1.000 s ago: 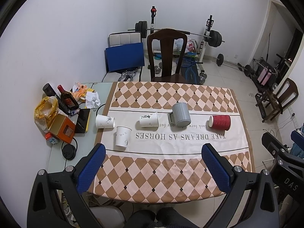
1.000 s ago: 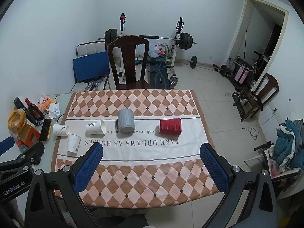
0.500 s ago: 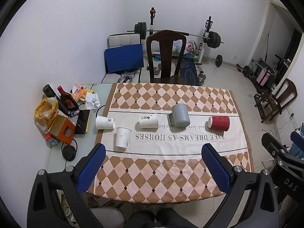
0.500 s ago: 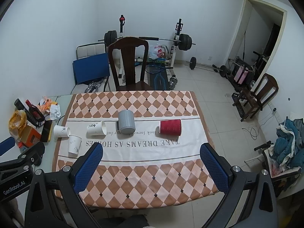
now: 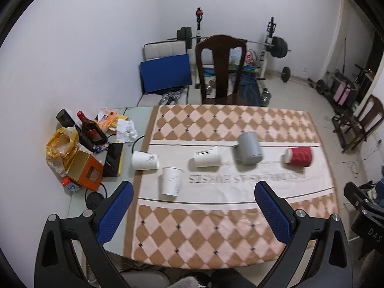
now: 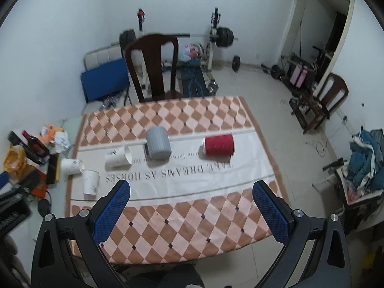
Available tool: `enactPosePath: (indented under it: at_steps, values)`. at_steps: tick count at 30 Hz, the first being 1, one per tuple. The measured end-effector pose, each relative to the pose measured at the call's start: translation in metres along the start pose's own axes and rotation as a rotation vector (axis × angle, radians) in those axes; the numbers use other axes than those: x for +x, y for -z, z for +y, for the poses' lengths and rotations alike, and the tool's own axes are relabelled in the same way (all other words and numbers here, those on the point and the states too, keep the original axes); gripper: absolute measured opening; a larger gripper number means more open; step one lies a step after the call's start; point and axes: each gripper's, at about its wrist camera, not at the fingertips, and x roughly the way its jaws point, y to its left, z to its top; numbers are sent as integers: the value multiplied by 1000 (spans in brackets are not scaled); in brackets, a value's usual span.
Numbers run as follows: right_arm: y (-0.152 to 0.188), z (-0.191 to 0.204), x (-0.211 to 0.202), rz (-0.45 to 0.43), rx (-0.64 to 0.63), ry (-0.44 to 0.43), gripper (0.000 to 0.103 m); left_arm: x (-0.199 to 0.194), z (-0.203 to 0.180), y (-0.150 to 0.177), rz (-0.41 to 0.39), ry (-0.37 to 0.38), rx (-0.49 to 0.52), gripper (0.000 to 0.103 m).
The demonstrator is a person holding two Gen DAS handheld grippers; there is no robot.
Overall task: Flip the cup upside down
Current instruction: 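Move the right tool toward the upright white paper cup with bird print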
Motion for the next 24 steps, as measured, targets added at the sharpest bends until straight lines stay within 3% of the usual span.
enactPosePath:
  at_steps: [5, 9, 17, 20, 24]
  values:
    - [15, 24, 73, 104, -11, 29, 103, 66, 33, 23, 82, -72, 9, 103]
    - [36, 42, 138, 197, -27, 24, 103, 122, 59, 37, 201, -69, -18, 103]
    - [57, 85, 261, 386, -114, -21, 82, 229, 83, 56, 398, -57, -89, 102]
    - [58, 100, 293, 436, -137, -41, 78, 262, 89, 56, 449, -64, -108, 90]
    - [52, 112, 328, 485, -162, -51, 78, 299, 93, 54, 503, -53, -130, 88]
